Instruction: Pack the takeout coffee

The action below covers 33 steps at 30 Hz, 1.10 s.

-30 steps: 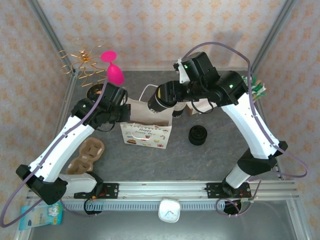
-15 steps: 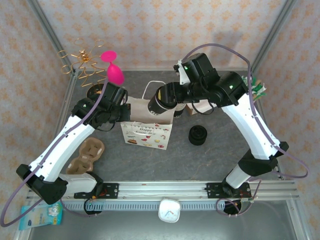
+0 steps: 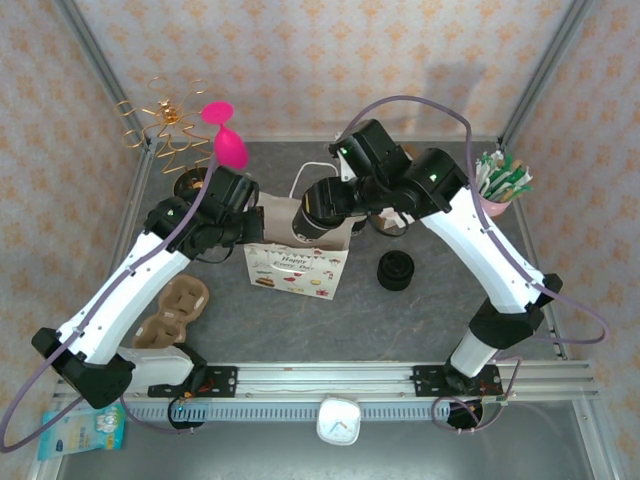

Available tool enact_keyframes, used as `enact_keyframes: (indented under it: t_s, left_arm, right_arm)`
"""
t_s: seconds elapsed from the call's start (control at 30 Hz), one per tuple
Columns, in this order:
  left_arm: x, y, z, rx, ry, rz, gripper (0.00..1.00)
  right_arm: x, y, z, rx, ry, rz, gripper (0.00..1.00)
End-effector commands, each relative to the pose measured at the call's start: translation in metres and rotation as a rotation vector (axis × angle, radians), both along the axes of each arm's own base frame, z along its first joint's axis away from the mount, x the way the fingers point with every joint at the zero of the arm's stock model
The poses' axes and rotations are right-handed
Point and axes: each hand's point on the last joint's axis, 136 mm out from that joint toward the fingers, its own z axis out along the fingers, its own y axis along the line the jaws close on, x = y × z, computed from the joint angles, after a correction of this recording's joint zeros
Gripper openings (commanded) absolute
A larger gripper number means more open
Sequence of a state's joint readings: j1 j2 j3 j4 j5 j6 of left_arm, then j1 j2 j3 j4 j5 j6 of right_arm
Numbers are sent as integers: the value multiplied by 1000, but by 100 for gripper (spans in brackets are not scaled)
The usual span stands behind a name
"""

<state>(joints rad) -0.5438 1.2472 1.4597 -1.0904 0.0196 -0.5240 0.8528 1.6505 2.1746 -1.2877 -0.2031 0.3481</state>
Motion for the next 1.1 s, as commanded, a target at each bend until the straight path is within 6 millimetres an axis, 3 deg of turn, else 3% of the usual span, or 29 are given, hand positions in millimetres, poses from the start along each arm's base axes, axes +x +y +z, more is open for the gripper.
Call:
enact_keyframes:
  t_s: [0.0, 0.43, 0.73, 0.93, 1.07]
  left_arm:
    - [-1, 3, 23, -37, -66, 36, 0]
    - [1, -5, 35, -51, -92, 34, 0]
    - [-4, -5, 26, -90, -62, 98, 0]
    - [-10, -2, 3, -94, 9, 156, 0]
    - [-12, -6, 3, -188, -20, 182, 0]
  right_arm:
    - [4, -11, -7, -45, -4, -63, 58]
    - [9, -16, -30, -131, -2, -126, 56]
    - [10, -8, -45, -176, 5, -151, 56]
    - [13, -10, -63, -202, 20, -186, 56]
    - [13, -8, -74, -203, 32, -187, 56]
